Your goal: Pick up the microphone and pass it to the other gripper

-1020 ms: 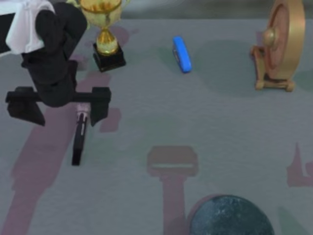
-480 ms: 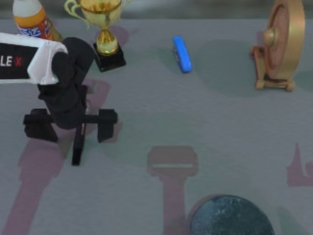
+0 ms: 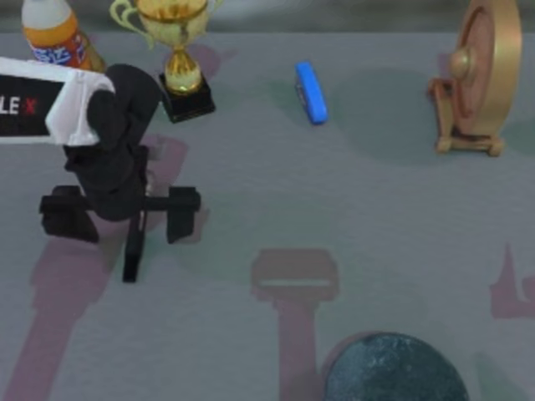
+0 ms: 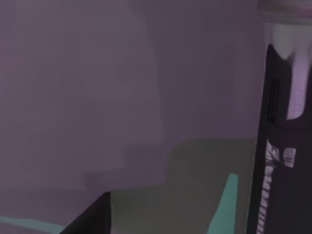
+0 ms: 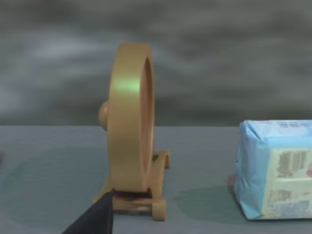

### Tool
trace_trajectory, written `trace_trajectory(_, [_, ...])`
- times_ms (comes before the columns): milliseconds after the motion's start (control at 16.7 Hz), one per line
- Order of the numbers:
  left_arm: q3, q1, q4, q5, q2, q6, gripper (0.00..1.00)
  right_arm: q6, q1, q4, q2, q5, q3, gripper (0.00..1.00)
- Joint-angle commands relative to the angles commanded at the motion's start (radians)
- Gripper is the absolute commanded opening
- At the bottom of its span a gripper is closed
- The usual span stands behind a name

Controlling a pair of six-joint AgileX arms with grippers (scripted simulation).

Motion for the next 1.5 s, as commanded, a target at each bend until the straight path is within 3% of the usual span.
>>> trace_trajectory(600, [0.000,0.000,0.000,0.000,0.000,0.000,0.02,0.000,0.000,0.000,0.000,0.000,0.000,1.00])
trace_trajectory(1260, [0.024,-0.005,-0.006,0.011,-0.058,0.001,0.00,0.000,0.000,0.000,0.000,0.000,0.000,1.00])
trace_trajectory(1500, [-0.006,-0.002,0.141,0.075,-0.086,0.034,0.00,0.000,0.000,0.000,0.000,0.000,0.000,1.00])
